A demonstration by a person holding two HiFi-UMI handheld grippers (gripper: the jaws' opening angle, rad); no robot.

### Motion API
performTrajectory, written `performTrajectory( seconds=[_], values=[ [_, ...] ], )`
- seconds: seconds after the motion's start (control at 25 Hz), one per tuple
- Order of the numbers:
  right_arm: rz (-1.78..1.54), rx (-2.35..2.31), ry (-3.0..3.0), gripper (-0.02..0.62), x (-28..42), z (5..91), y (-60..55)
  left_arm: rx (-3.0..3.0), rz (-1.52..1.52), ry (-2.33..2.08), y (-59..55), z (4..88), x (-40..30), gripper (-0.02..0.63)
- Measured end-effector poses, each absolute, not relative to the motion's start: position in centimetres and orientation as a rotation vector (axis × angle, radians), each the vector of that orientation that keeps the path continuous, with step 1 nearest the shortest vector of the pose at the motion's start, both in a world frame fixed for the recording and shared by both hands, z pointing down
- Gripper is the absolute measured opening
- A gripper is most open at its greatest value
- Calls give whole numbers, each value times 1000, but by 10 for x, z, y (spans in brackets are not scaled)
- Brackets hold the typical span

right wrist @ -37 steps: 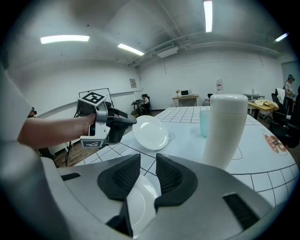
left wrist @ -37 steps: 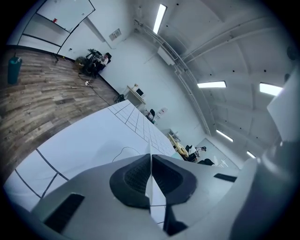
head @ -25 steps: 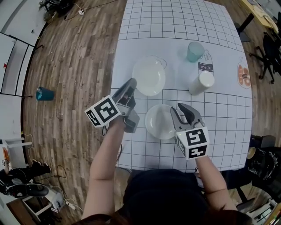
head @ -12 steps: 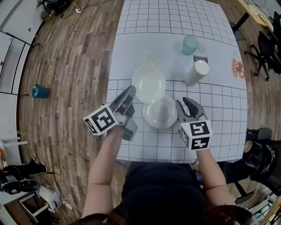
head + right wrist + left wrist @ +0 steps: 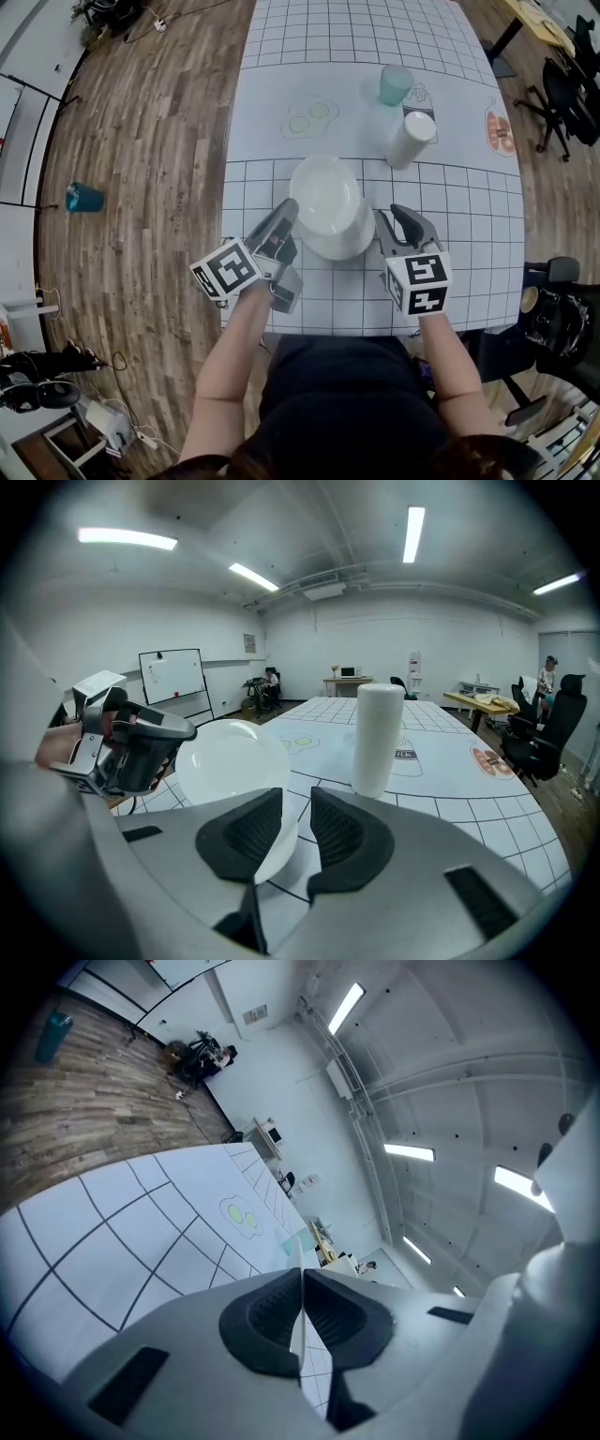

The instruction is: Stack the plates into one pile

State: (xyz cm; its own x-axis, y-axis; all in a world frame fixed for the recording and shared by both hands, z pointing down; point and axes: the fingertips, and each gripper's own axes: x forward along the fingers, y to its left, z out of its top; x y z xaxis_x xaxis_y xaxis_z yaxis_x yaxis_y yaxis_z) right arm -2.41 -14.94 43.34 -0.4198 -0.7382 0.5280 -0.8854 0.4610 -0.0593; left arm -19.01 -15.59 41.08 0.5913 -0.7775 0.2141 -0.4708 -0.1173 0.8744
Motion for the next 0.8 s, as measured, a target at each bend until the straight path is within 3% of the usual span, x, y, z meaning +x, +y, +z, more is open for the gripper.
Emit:
performTrajectory(
  seconds=[0.8],
  values=[
    [517, 1391, -2241, 112, -2, 451, -126, 1588, -298, -1022, -117, 476, -182, 35]
  ],
)
